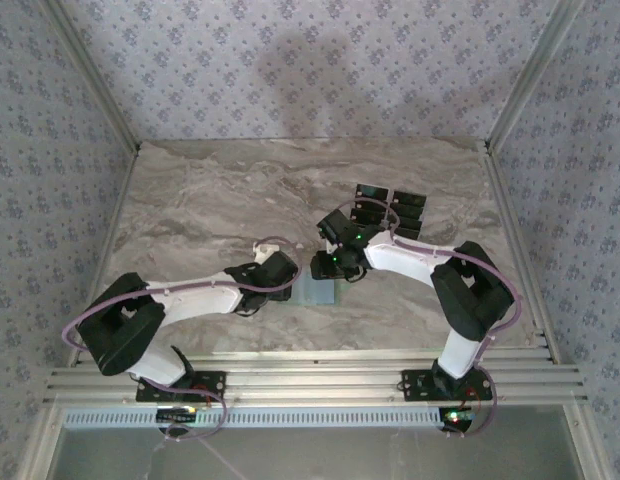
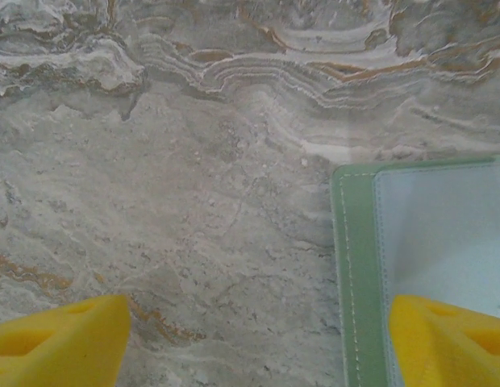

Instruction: Put the credit cards into the card holder

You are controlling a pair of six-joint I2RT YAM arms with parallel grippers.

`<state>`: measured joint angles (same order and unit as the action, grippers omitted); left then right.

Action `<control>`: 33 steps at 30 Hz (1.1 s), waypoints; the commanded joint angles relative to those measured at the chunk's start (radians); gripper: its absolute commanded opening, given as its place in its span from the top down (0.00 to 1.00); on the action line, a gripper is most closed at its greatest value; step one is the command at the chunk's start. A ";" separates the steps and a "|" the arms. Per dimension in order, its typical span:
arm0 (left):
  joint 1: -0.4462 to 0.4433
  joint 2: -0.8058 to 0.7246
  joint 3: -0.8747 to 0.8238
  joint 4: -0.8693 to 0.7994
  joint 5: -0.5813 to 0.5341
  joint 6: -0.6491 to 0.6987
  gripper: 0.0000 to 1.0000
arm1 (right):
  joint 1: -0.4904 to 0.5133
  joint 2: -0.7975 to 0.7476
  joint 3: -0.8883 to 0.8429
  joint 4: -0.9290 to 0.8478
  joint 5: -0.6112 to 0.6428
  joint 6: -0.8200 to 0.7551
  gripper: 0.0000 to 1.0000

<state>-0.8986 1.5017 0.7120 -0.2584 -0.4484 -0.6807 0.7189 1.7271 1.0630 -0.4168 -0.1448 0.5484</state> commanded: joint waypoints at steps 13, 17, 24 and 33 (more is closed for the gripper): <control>-0.026 0.091 0.032 -0.004 -0.012 -0.011 0.17 | -0.006 0.015 -0.044 0.015 0.012 -0.007 0.54; -0.028 0.089 0.033 -0.001 -0.013 -0.012 0.17 | -0.006 -0.050 -0.041 -0.023 0.048 -0.006 0.54; -0.031 0.072 0.030 -0.005 -0.016 -0.017 0.17 | 0.003 -0.109 -0.021 -0.056 0.069 -0.008 0.54; -0.031 0.040 0.030 -0.021 -0.032 -0.015 0.17 | 0.023 -0.022 0.006 -0.029 0.054 -0.015 0.54</control>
<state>-0.9188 1.5631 0.7372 -0.2440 -0.4679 -0.6926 0.7341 1.6707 1.0428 -0.4343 -0.0967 0.5484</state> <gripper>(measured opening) 0.834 0.463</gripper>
